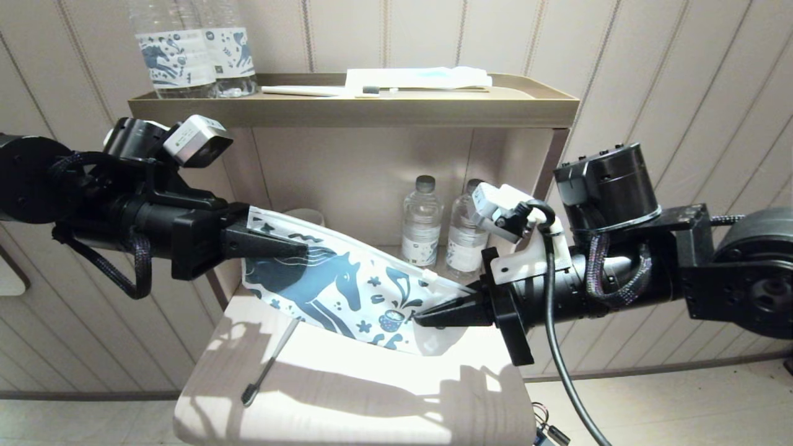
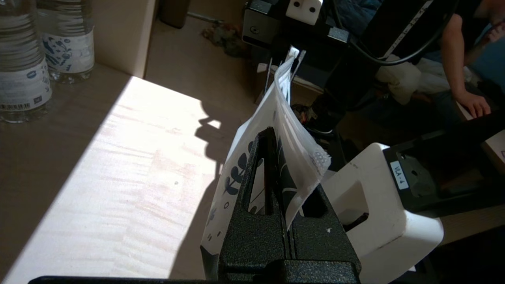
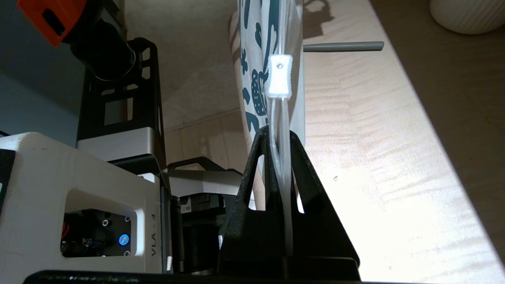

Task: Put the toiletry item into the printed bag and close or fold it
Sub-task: Hand it to the other hand

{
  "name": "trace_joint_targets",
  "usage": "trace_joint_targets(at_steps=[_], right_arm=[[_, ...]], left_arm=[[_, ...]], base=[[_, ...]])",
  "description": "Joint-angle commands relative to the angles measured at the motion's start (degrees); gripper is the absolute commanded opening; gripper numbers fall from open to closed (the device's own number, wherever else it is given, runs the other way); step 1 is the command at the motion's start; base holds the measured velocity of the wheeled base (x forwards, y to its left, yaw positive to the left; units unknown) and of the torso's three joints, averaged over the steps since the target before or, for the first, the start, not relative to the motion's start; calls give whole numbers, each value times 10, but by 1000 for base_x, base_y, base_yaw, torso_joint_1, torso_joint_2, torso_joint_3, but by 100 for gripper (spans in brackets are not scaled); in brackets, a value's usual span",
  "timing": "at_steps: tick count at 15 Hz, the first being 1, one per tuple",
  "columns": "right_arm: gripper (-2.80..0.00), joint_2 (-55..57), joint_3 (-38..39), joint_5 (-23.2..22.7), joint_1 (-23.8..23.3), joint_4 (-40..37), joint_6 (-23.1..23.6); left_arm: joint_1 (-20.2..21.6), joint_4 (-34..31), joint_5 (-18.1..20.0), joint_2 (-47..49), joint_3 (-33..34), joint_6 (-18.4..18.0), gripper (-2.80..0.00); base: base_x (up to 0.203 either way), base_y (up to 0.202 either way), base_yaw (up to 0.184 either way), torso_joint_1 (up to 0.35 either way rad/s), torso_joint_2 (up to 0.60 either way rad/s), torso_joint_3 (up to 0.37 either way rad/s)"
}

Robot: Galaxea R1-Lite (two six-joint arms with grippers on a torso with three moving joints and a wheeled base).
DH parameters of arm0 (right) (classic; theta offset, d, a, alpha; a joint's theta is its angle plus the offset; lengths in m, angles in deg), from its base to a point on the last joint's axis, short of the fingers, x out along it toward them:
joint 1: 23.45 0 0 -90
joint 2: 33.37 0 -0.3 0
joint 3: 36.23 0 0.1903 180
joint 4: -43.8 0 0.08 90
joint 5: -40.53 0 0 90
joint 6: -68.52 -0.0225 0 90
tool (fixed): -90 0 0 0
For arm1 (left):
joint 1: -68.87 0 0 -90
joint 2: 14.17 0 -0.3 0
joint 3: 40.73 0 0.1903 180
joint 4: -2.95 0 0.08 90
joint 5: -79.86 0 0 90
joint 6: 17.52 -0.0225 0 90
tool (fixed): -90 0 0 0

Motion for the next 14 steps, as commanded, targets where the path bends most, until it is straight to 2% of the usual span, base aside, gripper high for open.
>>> trace_joint_targets(at_steps=[1, 4, 5, 10, 12, 14], right_arm=[[-280, 1, 0, -2, 0, 1, 1], [-280, 3, 1, -2, 0, 1, 2], [-280, 4, 1, -2, 0, 1, 2], [-280, 1, -11, 2, -6, -11, 5], [-280, -1, -45, 5, -6, -71, 7], [-280, 1, -117, 11, -5, -176, 21]], left_arm=[[-2, -1, 4, 4, -1, -1, -280], [-4, -3, -4, 11, -7, 1, -280], [-4, -3, -9, 12, -8, 1, 0], [-3, 0, -9, 13, -20, 3, 0], [6, -3, -5, 7, -29, 4, 0], [17, -9, -3, 2, -47, 10, 0]], base=[[0, 0, 0, 0, 0, 0], [0, 0, 0, 0, 0, 0], [0, 0, 0, 0, 0, 0], [0, 0, 0, 0, 0, 0], [0, 0, 0, 0, 0, 0], [0, 0, 0, 0, 0, 0]])
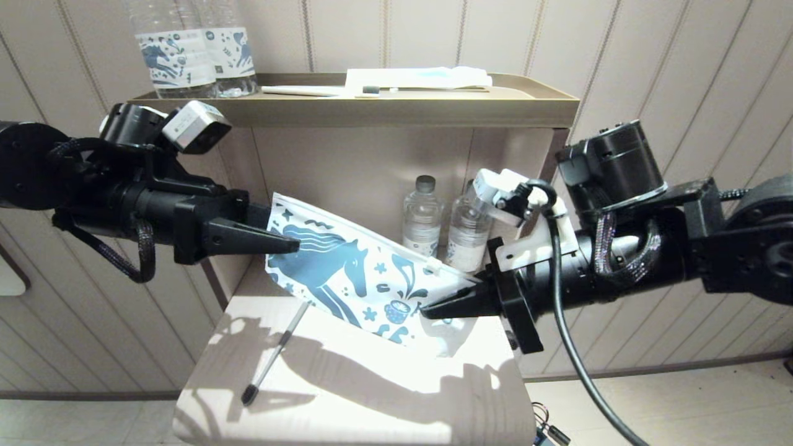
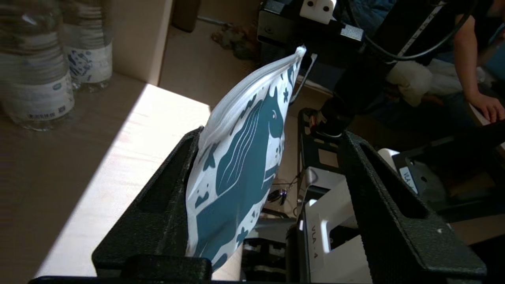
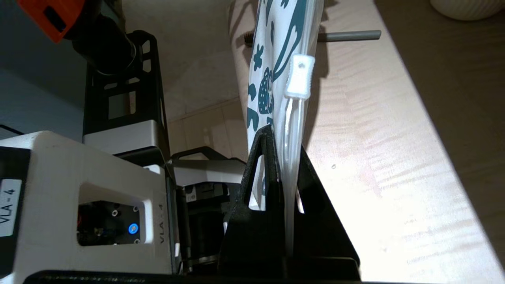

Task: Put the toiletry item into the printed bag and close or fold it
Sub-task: Hand it to the other hand

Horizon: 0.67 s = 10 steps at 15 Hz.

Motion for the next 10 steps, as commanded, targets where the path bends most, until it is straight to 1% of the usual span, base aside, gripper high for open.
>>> trace_joint_targets(at_steps=[1, 2, 3, 5, 7, 8, 9, 10], right_arm=[[-280, 3, -80, 13, 4, -120, 17], [-280, 8, -117, 30, 8, -173, 25], [-280, 17, -166, 54, 16, -243, 35], [-280, 38, -245, 87, 32, -346, 45], [-280, 76, -329, 120, 57, -462, 55], [-280, 99, -361, 142, 70, -506, 61], [-280, 117, -377, 180, 86, -533, 66], [-280, 123, -381, 208, 99, -541, 74]], left_arm=[[7, -10, 4, -9, -19, 12, 0], [7, -14, 4, -10, -28, 19, 0], [7, -16, 2, -10, -42, 23, 0], [0, -20, -8, -18, -56, 24, 0], [-3, -31, -44, -22, -73, 23, 0], [-4, -36, -57, -23, -78, 22, 0], [-6, -44, -74, -24, -81, 21, 0], [-14, -53, -97, -25, -83, 17, 0]], base=[[0, 0, 0, 0, 0, 0], [0, 0, 0, 0, 0, 0], [0, 0, 0, 0, 0, 0], [0, 0, 0, 0, 0, 0], [0, 0, 0, 0, 0, 0], [0, 0, 0, 0, 0, 0], [0, 0, 0, 0, 0, 0], [0, 0, 0, 0, 0, 0]])
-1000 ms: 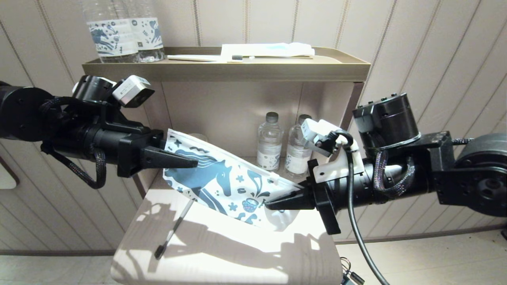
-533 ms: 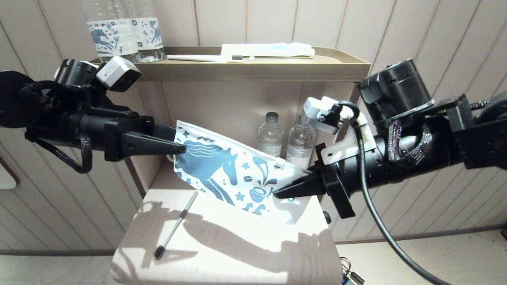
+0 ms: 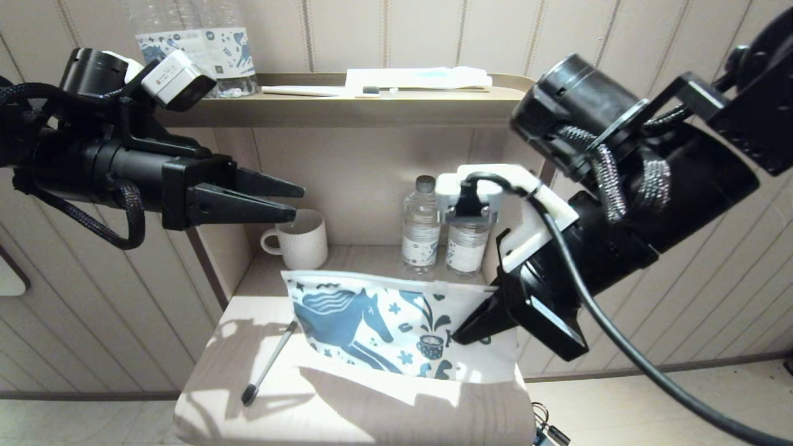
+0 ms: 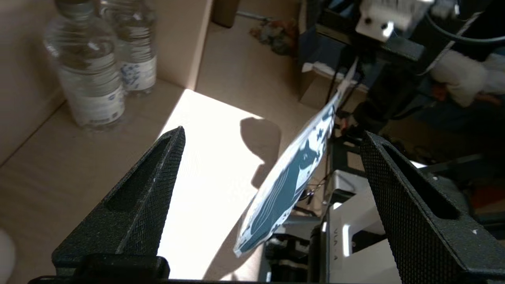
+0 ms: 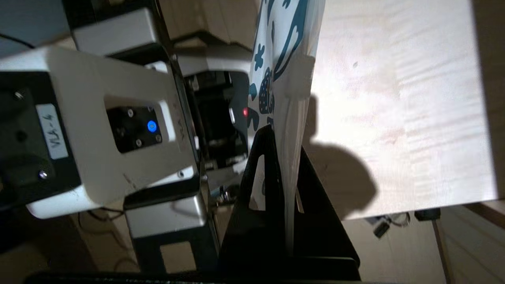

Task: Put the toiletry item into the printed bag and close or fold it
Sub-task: Hand it to the other hand

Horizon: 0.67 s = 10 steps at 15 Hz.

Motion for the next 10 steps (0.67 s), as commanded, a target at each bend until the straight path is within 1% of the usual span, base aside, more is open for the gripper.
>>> trace_joint_targets(at_steps=[1, 2, 4, 6, 10], right_arm=[[-280, 32, -18, 30, 22, -21, 9], [-280, 31, -18, 34, 24, -21, 11], [-280, 29, -18, 37, 25, -23, 14], [-280, 27, -17, 37, 24, -29, 14], [-280, 21, -13, 37, 24, -28, 13]], left_arm=[[-10, -8, -24, -5, -3, -14, 0], [-15, -11, -33, -5, -3, -32, 0], [-34, -42, -52, -13, -3, -74, 0], [-50, -59, -70, -20, -10, -82, 0], [-56, -58, -64, -22, -4, -80, 0]], base=[[0, 0, 0, 0, 0, 0], [0, 0, 0, 0, 0, 0], [0, 0, 0, 0, 0, 0], [0, 0, 0, 0, 0, 0], [0, 0, 0, 0, 0, 0]])
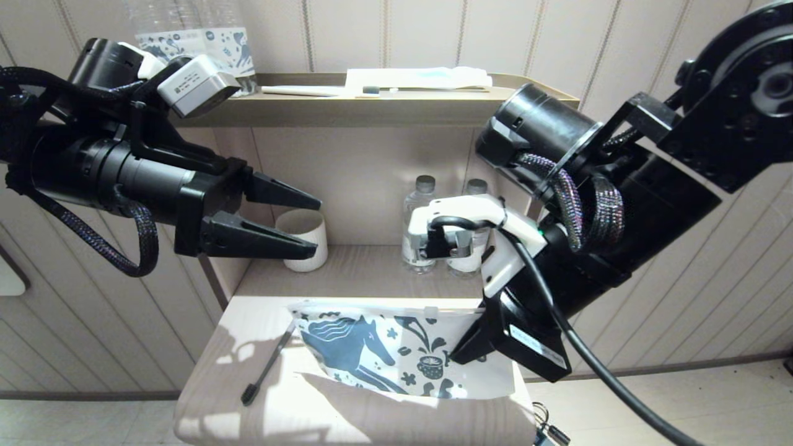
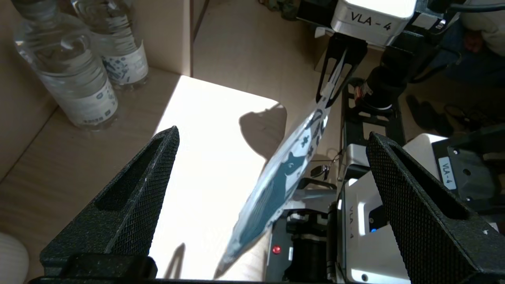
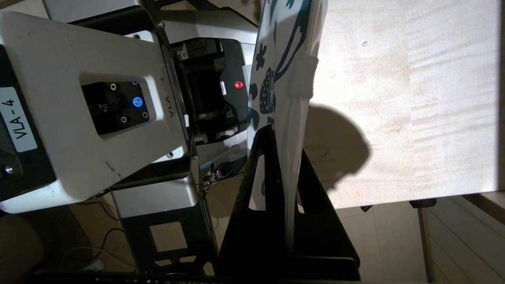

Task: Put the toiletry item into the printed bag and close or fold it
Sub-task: Hand it to the other hand, then open the storage bag

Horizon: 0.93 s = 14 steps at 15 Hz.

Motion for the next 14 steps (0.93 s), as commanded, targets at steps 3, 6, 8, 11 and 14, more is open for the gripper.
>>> trace_joint_targets(at_steps=[3, 6, 8, 11, 14], right_arm=[[-280, -12, 9, -2, 2, 3, -3], [-280, -12, 11, -12, 20, 33, -19], [-280, -12, 13, -34, 21, 52, -25], [-280, -9, 12, -52, 23, 58, -30], [-280, -4, 13, -63, 26, 82, -36]], left_arm=[[0, 3, 7, -11, 26, 0, -280], [0, 2, 39, 1, 19, 39, -280], [0, 4, 48, 8, 20, 42, -280], [0, 5, 64, 19, 25, 41, -280], [-1, 5, 66, 25, 25, 41, -280]], base=[[0, 0, 0, 0, 0, 0], [0, 0, 0, 0, 0, 0], [0, 0, 0, 0, 0, 0], [0, 0, 0, 0, 0, 0], [0, 0, 0, 0, 0, 0]])
